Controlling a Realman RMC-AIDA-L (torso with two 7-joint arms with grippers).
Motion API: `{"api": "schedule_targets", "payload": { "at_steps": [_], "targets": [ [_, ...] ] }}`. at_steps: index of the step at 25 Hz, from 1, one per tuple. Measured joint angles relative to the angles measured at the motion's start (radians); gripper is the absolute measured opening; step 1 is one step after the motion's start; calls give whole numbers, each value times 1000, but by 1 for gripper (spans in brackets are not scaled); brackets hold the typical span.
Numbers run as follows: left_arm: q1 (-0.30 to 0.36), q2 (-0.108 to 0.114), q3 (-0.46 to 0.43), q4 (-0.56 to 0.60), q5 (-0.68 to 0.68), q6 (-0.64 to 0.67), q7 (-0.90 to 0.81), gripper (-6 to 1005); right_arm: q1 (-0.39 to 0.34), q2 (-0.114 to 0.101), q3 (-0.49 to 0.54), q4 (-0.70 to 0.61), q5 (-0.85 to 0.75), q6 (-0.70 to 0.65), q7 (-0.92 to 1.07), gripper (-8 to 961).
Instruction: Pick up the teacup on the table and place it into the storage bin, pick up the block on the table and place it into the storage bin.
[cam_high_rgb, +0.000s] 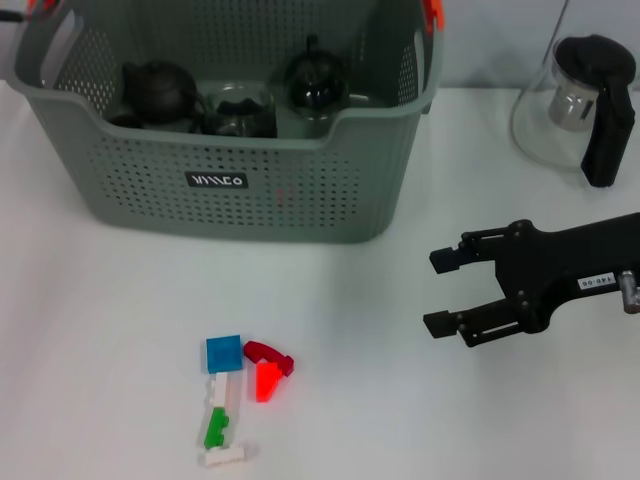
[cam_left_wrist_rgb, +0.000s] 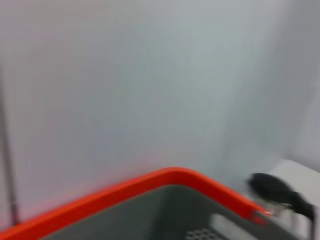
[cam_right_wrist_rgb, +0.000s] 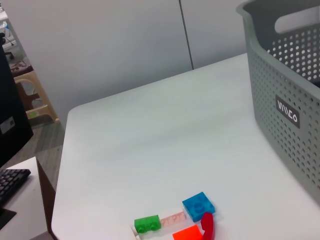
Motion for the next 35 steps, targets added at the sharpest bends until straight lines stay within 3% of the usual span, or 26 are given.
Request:
{"api": "schedule_targets", "payload": {
  "at_steps": [3,8,10,16,21,24,30,31,33,35],
  "targets": [
    [-53,43,13,-175,24,-122,8,419,4,2,0,1,0,-1,0,868],
    [-80,56,20,-271,41,-212,17,421,10,4,0,17,0,-3,-1,868],
    [-74,48,36,-257,52,-231,19,422,12,4,0,22,0,-3,-3,868],
    [-41,38,27,-185,73,-222,7,663,13,4,0,29,0,-3,-9,868],
    [23,29,25,-31,8,-60,-6,861,15,5,1,37,0,-10,-13,868],
    [93,-5,24,103,-65,120,34,913,17,4,5,46,0,-11,-13,868],
    [285,-151,41,416,-123,306,172,965,25,0,9,85,0,2,-14,868],
    [318,-167,58,453,-123,333,197,965,25,1,9,86,0,4,-14,868],
    [376,-176,123,498,-121,372,220,965,25,3,9,89,2,9,-14,868],
    [418,-171,193,514,-107,391,227,965,25,4,11,96,4,13,-14,868]
  ]
}}
